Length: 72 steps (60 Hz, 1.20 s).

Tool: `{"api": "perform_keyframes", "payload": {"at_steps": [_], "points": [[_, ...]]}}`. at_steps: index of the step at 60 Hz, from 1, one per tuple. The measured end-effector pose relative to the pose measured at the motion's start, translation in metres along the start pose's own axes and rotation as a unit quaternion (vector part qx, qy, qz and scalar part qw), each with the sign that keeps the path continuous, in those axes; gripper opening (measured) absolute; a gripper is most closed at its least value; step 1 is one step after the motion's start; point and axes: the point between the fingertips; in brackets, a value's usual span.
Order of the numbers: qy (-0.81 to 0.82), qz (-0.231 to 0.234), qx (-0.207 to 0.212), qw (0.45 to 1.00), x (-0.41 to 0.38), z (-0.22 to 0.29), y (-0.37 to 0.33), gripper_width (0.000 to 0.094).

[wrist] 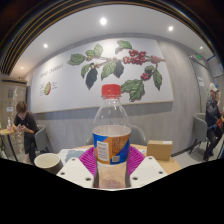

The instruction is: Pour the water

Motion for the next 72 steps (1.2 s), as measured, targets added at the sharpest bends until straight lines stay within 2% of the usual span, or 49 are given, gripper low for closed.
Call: {"api": "perform_keyframes", "payload": {"at_steps": [1,8,9,10,13,19,24,28,31,37,40,50,63,72], "points": [[-0.005,0.002,-0.004,1.000,0.016,0.016,-0.008,0.0357],[-0.024,0.010,-0.007,1.000,0.019,0.023,-0.016,0.0356],[-0.025,0.008,0.000,1.000,0.003,0.007,-0.010,0.0356],[-0.029,0.013,-0.007,0.999,0.013,0.021,-0.015,0.0356],[-0.036,0.012,-0.013,0.999,0.015,0.022,-0.014,0.0358],[-0.048,0.006,-0.024,0.999,0.010,0.014,-0.009,0.0441],[-0.059,0.003,-0.044,0.997,0.009,0.015,-0.009,0.0582],[-0.065,0.015,-0.068,0.995,0.005,0.012,-0.012,0.0874],[-0.058,0.016,-0.074,0.995,0.007,0.016,-0.018,0.0822],[-0.045,0.015,-0.068,0.997,0.015,0.026,-0.048,0.0863],[-0.035,0.013,-0.068,0.997,0.009,0.025,-0.051,0.0855],[-0.015,0.033,-0.083,0.996,0.003,0.015,-0.134,0.0849],[0.005,0.074,-0.098,0.992,-0.031,-0.001,-0.226,0.0849],[0.021,0.107,-0.099,0.989,-0.050,-0.005,-0.256,0.0851]]}}
Point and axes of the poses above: the point between the fingertips, and its own axes, seen from behind it with the camera up: x to the right, z up, y forward, the way the camera looks, and after that the axes turned 2 degrees about x, right-handed
